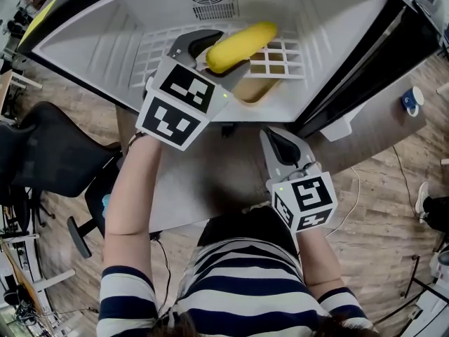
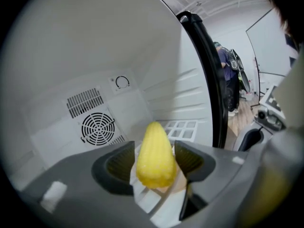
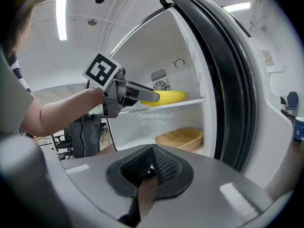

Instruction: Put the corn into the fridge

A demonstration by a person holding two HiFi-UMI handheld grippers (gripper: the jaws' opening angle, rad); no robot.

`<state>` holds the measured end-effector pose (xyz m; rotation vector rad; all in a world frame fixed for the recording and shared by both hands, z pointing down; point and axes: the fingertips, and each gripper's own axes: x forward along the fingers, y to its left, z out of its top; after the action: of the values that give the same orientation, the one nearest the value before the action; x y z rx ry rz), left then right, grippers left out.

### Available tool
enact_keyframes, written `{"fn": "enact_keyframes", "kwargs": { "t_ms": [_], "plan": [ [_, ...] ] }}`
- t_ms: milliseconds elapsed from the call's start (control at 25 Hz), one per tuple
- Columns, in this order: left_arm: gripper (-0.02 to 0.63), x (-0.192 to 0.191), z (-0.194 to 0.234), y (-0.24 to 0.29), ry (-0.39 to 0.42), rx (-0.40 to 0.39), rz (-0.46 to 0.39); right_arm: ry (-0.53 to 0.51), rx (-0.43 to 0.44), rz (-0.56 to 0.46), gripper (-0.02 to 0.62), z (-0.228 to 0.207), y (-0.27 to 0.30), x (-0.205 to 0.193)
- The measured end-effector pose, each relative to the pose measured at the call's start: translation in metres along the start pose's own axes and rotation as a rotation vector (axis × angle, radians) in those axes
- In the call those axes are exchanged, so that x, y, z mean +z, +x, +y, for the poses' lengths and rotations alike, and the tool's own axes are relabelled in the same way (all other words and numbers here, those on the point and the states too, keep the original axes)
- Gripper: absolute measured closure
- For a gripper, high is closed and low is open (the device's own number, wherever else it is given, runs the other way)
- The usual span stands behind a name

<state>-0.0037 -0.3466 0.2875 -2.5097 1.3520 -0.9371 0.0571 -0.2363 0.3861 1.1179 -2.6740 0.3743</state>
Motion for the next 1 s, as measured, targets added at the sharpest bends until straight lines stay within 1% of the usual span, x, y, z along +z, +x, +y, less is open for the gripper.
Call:
{"fn": "enact_keyframes", "kwargs": {
  "t_ms": [120,240,360,480,560,800,1000],
  "plan": [
    [0.606,0.003,0.005,-0.010,-0.030,0.006,-0.044,-0.002,-0.005,0.001,0.603,0.006,0.000,0.001],
    [0.606,0.005,0.009,-0.024,-0.088,0.019,-0.098,-0.001,-0.012,-0.002,0.603,0.011,0.000,0.002],
    [0.606,0.003,0.015,-0.040,-0.151,0.048,-0.153,0.002,-0.025,-0.006,0.603,0.014,0.000,0.004],
    [0.606,-0.004,0.021,-0.054,-0.193,0.089,-0.194,-0.002,-0.043,-0.007,0.603,0.016,-0.002,0.006],
    [0.606,-0.011,0.024,-0.062,-0.218,0.110,-0.211,-0.007,-0.056,-0.007,0.603,0.018,-0.004,0.007],
    [0.606,-0.032,0.027,-0.087,-0.280,0.162,-0.223,-0.018,-0.085,-0.017,0.603,0.020,-0.009,0.012],
    [0.606,-0.045,0.022,-0.114,-0.349,0.191,-0.256,-0.012,-0.101,-0.021,0.603,0.023,-0.013,0.012]
  ]
}}
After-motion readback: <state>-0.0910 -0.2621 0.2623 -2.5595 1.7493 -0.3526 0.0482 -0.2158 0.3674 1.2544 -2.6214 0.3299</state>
